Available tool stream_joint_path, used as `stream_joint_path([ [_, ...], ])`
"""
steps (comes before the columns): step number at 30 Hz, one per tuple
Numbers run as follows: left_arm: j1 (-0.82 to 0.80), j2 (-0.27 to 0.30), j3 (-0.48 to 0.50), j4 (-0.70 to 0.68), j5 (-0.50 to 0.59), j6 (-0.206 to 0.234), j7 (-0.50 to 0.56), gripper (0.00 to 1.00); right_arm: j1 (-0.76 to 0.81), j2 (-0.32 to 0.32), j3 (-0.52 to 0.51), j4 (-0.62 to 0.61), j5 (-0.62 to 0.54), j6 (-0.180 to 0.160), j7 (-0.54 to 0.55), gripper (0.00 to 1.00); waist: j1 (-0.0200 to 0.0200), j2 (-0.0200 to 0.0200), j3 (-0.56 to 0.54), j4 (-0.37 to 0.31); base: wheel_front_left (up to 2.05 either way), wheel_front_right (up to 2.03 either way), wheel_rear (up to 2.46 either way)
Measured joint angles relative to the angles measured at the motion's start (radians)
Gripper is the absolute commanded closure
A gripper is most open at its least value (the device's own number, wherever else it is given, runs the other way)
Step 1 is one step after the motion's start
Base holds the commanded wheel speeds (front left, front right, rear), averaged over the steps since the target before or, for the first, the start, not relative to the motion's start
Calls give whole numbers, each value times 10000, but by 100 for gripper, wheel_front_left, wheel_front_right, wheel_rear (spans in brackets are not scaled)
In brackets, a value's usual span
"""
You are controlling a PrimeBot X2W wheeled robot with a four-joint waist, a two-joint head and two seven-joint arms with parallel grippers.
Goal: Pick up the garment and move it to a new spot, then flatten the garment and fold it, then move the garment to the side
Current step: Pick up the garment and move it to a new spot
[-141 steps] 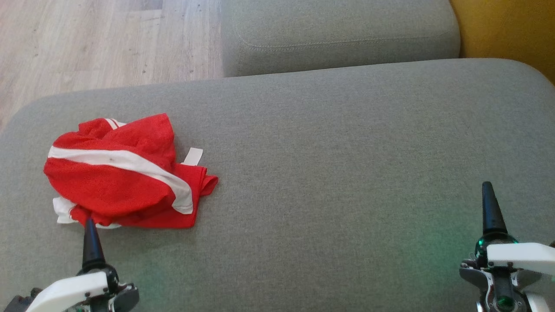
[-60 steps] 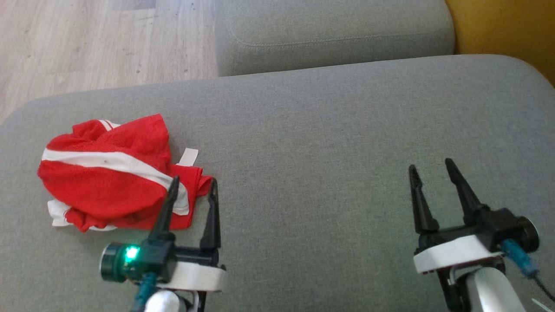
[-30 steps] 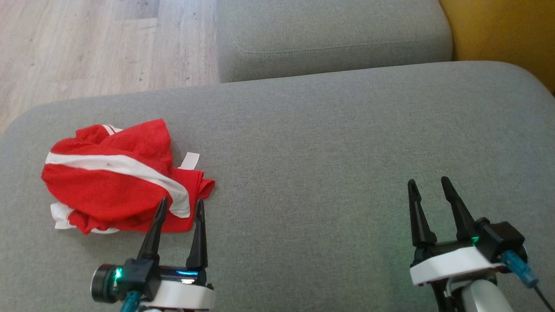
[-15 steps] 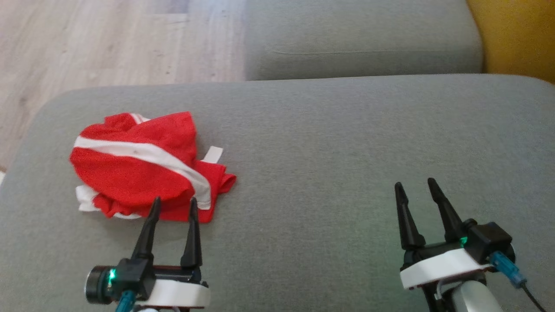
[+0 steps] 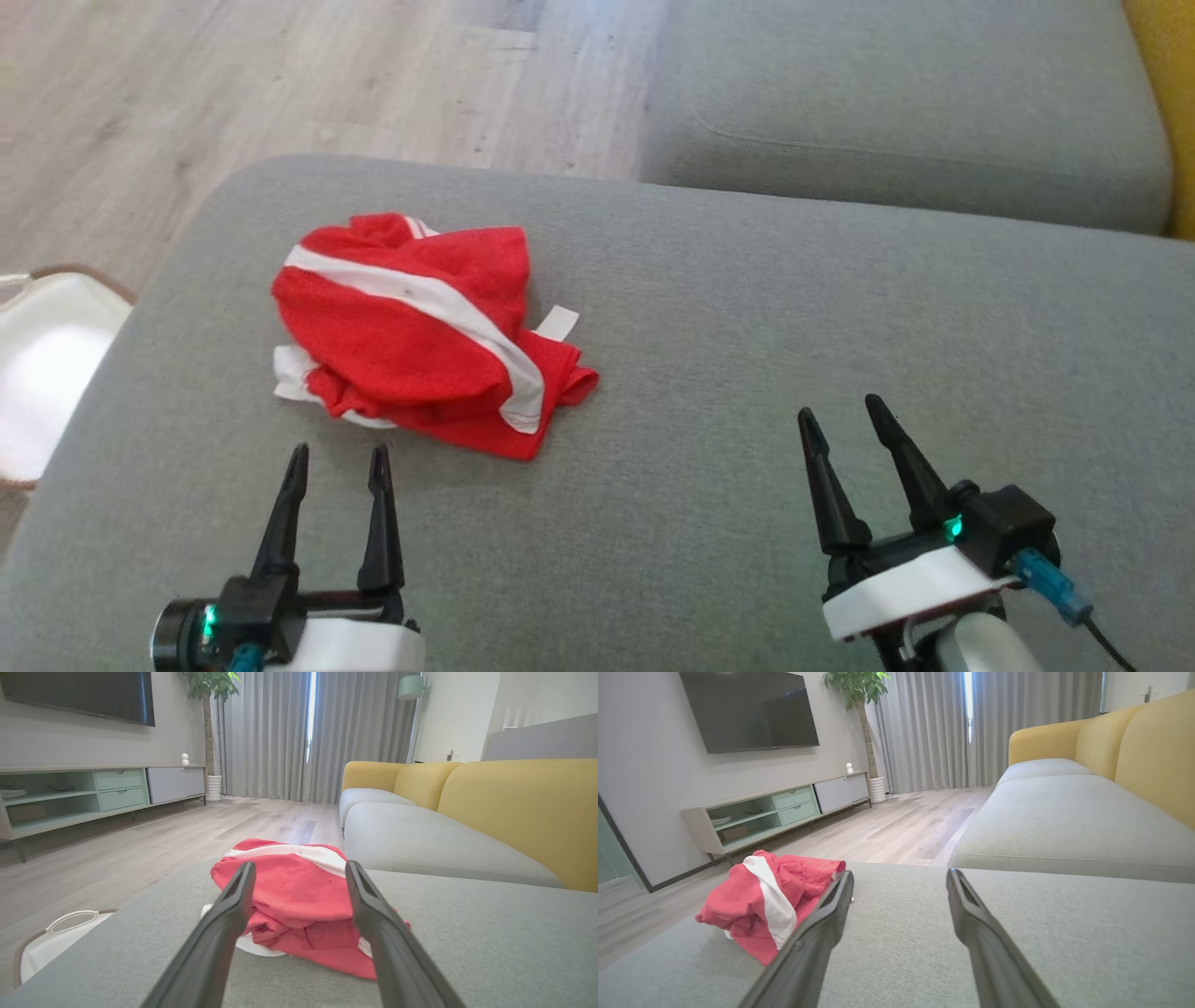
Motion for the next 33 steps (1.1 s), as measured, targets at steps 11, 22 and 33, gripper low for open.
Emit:
stream_joint_path([
  [11, 114, 2, 173, -56, 0, -2, 0, 0, 243, -2, 330, 50, 155, 0, 0, 0, 0, 0, -145, 614, 0, 0, 0],
  [22, -245, 132, 357, 157, 265, -468, 0, 0, 194, -2, 437, 38, 134, 0, 0, 0, 0, 0, 242, 407, 0, 0, 0],
  [33, -5340, 1954, -1363, 3114, 443, -1661, 2303, 0, -393, -17, -56, -65, -188, 0, 0, 0, 3, 0, 1458, -238, 0, 0, 0],
])
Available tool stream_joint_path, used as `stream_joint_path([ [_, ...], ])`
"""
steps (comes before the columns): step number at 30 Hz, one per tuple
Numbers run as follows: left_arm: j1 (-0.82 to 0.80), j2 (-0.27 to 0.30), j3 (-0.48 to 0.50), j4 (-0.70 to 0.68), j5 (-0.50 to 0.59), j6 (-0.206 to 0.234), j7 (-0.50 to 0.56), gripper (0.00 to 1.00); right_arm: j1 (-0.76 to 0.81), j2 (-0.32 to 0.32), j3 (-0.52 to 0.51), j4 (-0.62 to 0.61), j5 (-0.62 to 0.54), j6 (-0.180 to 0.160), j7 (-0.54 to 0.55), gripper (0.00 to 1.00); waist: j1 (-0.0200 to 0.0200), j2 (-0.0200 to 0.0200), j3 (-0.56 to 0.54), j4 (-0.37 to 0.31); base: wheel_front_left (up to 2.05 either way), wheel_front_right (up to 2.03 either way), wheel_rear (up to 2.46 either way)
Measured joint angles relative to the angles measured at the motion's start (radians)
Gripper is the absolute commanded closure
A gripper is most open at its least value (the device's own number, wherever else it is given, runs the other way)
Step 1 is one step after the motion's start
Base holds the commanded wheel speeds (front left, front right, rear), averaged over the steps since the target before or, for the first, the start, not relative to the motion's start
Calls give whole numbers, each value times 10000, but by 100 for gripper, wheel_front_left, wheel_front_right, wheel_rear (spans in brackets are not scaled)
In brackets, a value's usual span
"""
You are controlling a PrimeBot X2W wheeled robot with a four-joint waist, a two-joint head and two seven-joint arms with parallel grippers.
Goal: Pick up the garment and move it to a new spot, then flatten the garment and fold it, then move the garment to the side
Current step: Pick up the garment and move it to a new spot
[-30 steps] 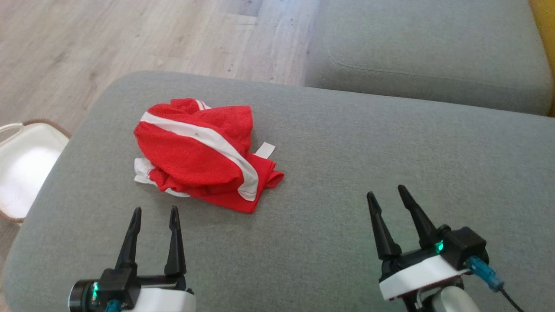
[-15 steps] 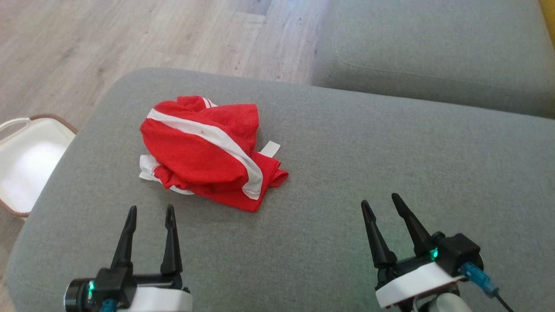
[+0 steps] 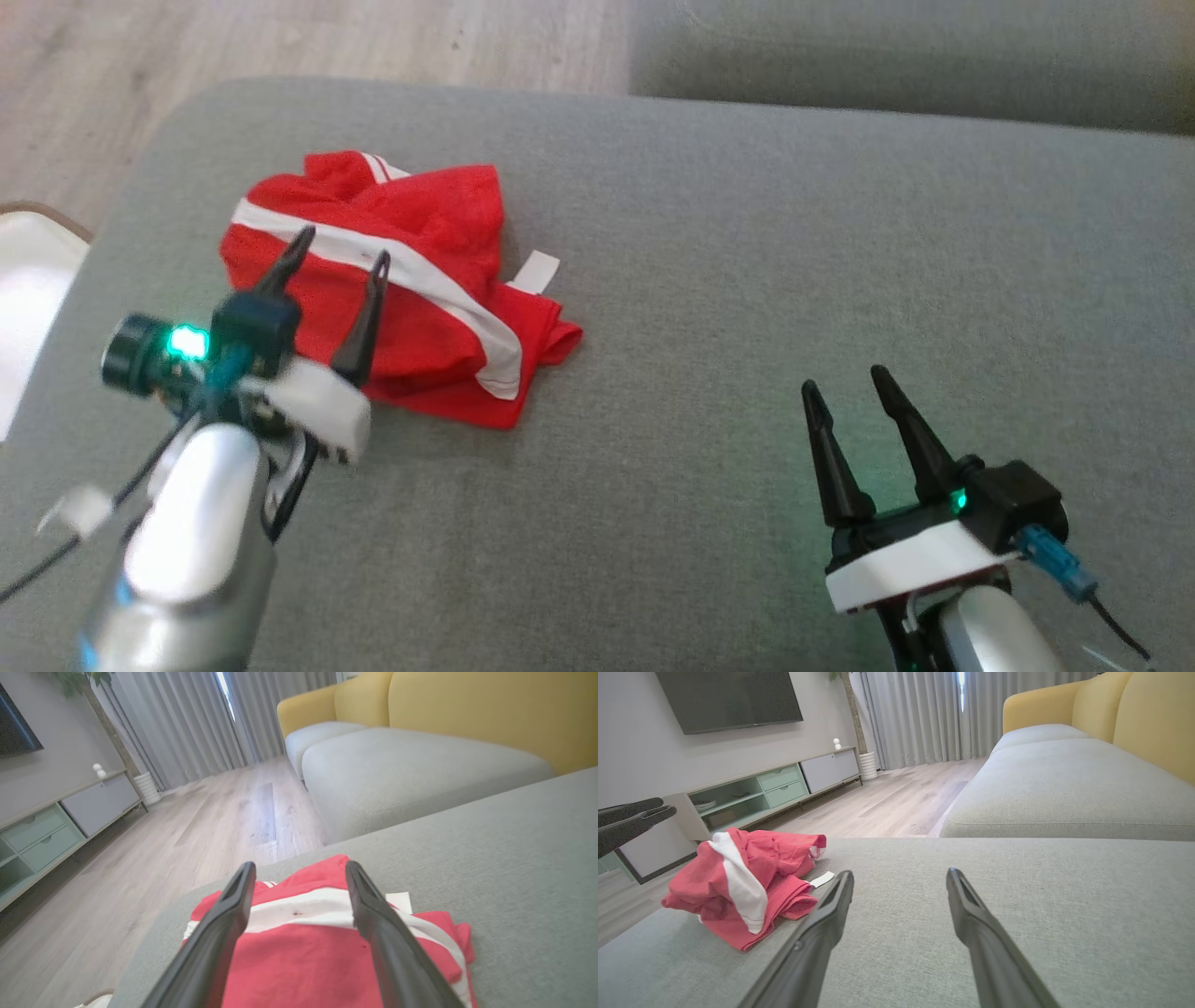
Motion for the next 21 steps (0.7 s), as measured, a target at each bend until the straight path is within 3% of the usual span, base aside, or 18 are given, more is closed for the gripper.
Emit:
stream_joint_path([
  [6, -950, 587, -1467, 1080, -1375, -2, 1275, 0, -141, -4, -21, -8, 4, 0, 0, 0, 0, 0, 376, -422, 0, 0, 0],
  [14, -1210, 1164, -1833, 2015, -2458, -2, 1841, 0, -387, -4, -29, -69, 75, 0, 0, 0, -1, 0, 656, -791, 0, 0, 0],
  [15, -1223, 1166, -1854, 2113, -2506, -2, 1802, 17, -400, -4, -29, -69, 75, 0, 0, 0, 0, 0, 679, -830, 0, 0, 0],
  [16, -1238, 1164, -1881, 2190, -2575, -2, 1785, 75, -412, -4, -29, -67, 75, 0, 0, 0, -1, 0, 696, -862, 0, 0, 0],
  [17, -1271, 1160, -1923, 2276, -2646, -2, 1724, 100, -424, -4, -29, -67, 75, 0, 0, 0, -2, 0, 707, -889, 0, 0, 0],
  [21, -1405, 1158, -1967, 2454, -2702, 0, 1151, 100, -430, -4, -29, -58, 75, 0, 0, 0, -1, 0, 695, -955, 0, 0, 0],
])
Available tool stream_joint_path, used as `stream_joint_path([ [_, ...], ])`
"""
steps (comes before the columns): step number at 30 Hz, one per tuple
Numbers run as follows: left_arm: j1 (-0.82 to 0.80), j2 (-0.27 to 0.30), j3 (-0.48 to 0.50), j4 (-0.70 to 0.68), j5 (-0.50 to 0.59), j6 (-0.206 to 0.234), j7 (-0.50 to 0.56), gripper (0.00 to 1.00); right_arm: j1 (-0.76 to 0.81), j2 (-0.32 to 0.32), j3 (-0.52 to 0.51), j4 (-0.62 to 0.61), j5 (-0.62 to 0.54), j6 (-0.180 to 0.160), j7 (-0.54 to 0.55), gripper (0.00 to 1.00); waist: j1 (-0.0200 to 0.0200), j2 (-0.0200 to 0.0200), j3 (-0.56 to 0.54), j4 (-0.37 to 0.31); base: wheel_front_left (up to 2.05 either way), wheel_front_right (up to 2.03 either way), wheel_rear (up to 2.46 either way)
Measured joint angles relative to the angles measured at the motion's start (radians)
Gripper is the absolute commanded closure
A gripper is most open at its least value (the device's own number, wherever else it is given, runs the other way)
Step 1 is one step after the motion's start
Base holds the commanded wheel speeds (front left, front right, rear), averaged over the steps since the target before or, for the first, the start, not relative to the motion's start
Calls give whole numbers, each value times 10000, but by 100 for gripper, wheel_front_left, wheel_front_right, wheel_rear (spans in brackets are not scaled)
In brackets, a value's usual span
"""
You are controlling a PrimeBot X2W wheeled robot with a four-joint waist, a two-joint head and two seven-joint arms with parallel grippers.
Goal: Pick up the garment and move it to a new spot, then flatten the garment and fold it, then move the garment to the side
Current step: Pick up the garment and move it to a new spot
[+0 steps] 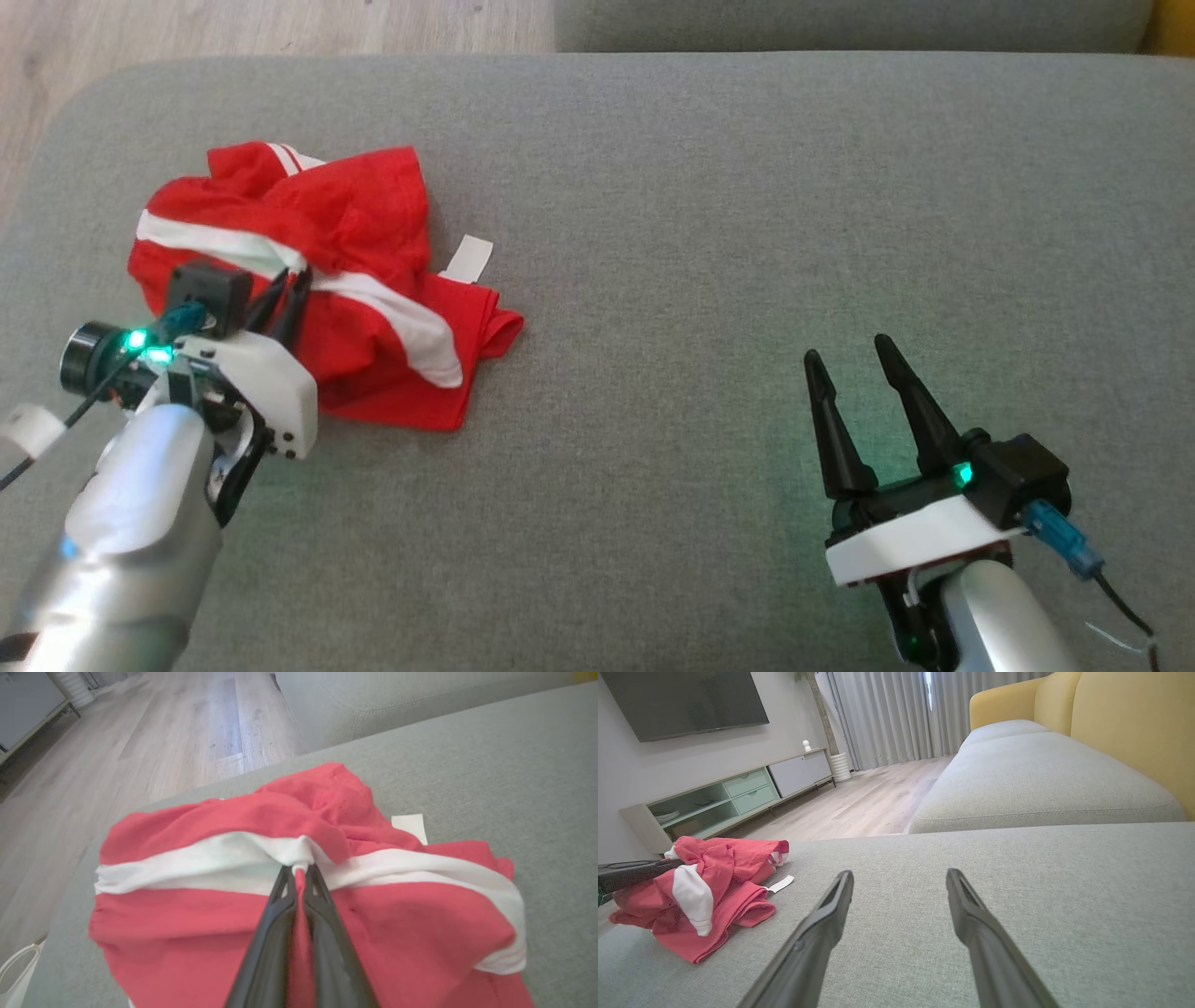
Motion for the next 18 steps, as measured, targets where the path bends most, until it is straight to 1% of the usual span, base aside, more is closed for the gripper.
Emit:
stream_joint_path([
  [4, -148, -8, 50, 10, 0, 121, -932, 100, 0, 0, 0, 56, 0, 0, 0, 0, -1, 0, -179, -19, 0, 0, 0],
  [9, -257, -25, 341, -639, 12, 527, -2274, 100, 7, 0, 29, 123, 105, 0, 0, 0, -1, 0, -537, -17, 0, 0, 0],
  [11, -286, -44, 412, -1162, 12, 662, -2719, 100, 29, 0, 50, 167, 134, 0, 0, 0, -1, 0, -709, -7, 0, 0, 0],
  [13, -288, -134, 656, -1814, -54, 903, -3012, 100, 91, 0, 67, 178, 180, 0, 0, 0, -1, 0, -885, 8, 0, 0, 0],
  [18, -225, -173, 871, -3580, -40, 1335, -3271, 100, 365, 0, 142, 222, 268, 0, 0, 0, -2, 0, -1241, 11, 0, 0, 0],
])
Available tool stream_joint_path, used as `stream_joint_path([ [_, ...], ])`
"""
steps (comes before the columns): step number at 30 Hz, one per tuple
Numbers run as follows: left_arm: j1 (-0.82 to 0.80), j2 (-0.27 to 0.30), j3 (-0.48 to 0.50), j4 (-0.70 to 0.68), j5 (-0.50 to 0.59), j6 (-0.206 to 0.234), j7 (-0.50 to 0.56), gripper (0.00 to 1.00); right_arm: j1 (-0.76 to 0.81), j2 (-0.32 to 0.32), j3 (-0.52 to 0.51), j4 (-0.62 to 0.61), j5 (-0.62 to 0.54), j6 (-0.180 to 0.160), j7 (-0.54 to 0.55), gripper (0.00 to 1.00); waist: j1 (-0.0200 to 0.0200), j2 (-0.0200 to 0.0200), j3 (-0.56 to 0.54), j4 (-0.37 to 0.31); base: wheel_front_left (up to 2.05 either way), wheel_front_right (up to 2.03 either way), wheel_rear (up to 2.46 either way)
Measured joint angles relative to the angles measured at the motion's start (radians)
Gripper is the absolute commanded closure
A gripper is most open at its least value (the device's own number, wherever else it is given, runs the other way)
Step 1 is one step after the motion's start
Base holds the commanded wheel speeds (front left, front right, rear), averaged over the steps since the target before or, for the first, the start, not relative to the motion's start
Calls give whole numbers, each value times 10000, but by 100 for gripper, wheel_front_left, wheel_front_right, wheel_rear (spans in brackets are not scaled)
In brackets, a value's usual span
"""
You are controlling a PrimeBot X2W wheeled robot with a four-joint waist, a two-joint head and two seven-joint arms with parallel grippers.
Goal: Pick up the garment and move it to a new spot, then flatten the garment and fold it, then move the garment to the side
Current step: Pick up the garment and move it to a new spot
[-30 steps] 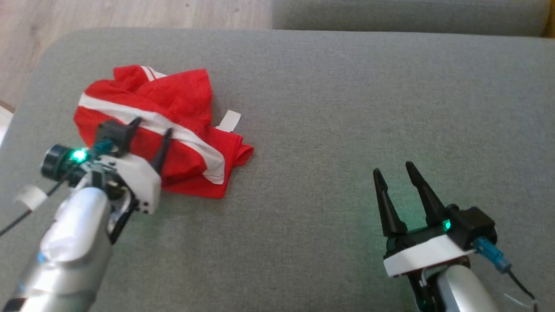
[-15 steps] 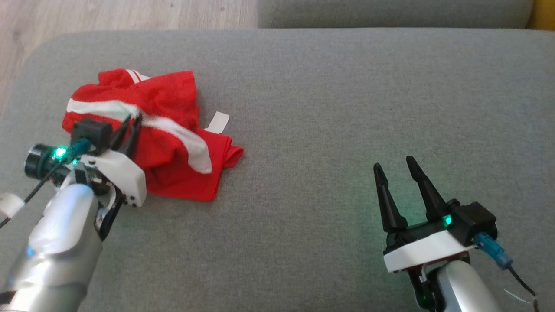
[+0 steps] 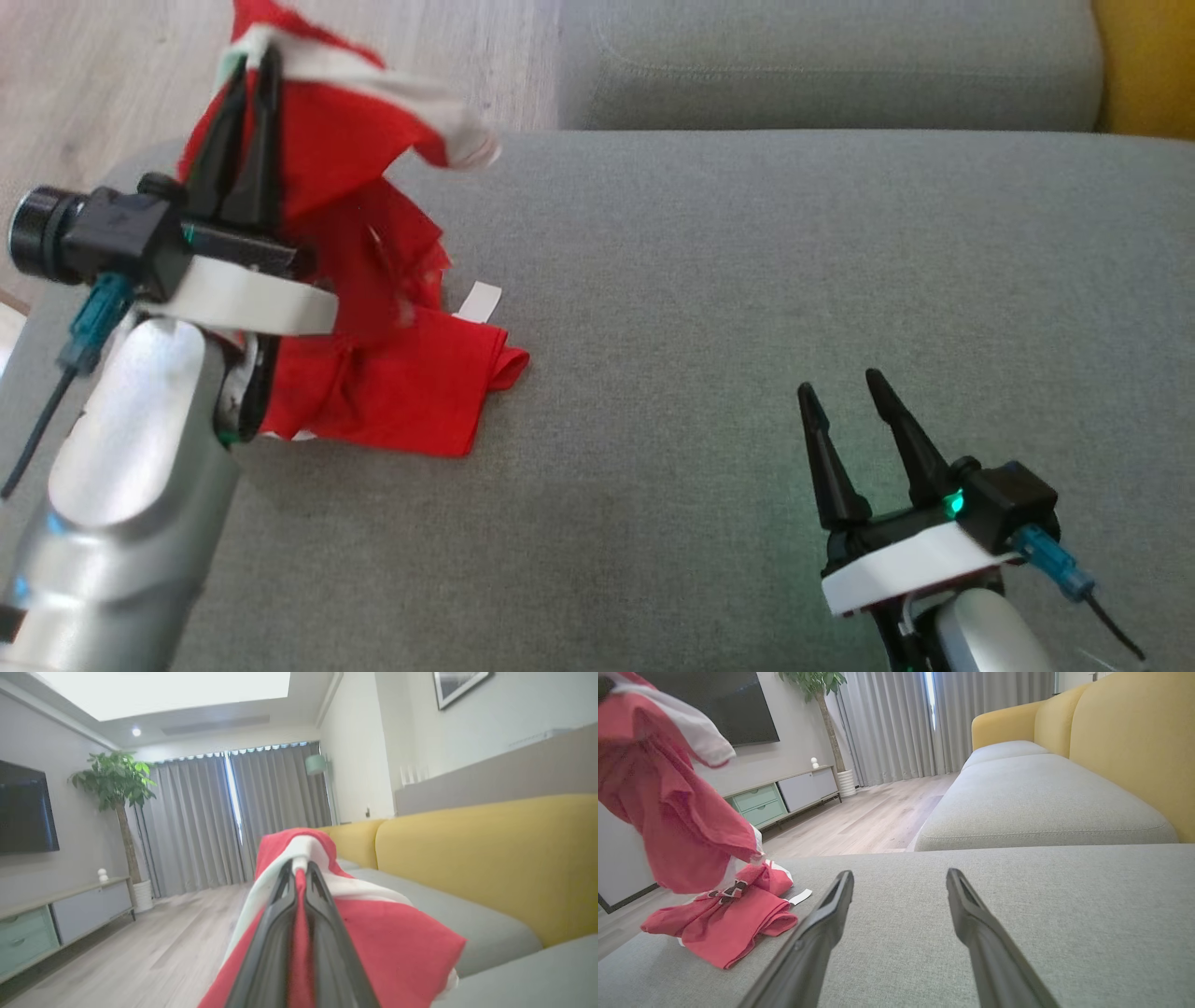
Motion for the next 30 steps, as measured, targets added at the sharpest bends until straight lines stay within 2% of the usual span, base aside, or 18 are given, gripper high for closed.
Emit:
stream_joint_path([
  [5, 448, -90, -157, -1287, 42, 94, -48, 100, 27, 0, 21, 6, 2, 0, 0, 0, 0, 0, -129, -101, 0, 0, 0],
  [10, 613, -263, -646, -2150, 130, 130, 343, 100, 24, 0, 40, 6, 2, 0, 0, 0, 0, 0, -163, -347, 0, 0, 0],
  [17, 477, -932, -1501, -2711, 211, 125, 1078, 100, -77, 0, -105, -123, 88, 0, 0, 0, 1, 0, -2, -1147, 0, 0, 0],
  [23, 5, -1440, -2117, -2309, 499, 117, 1567, 100, -650, 0, -399, -462, 497, 0, 0, 0, 2, 0, 367, -2228, 0, 0, 0],
  [30, -1119, -1684, -2220, -460, 623, -104, 1567, 98, -1051, -4, -353, -913, 1009, 0, -2, 0, 3, 0, 990, -3672, 0, 0, 0],
])
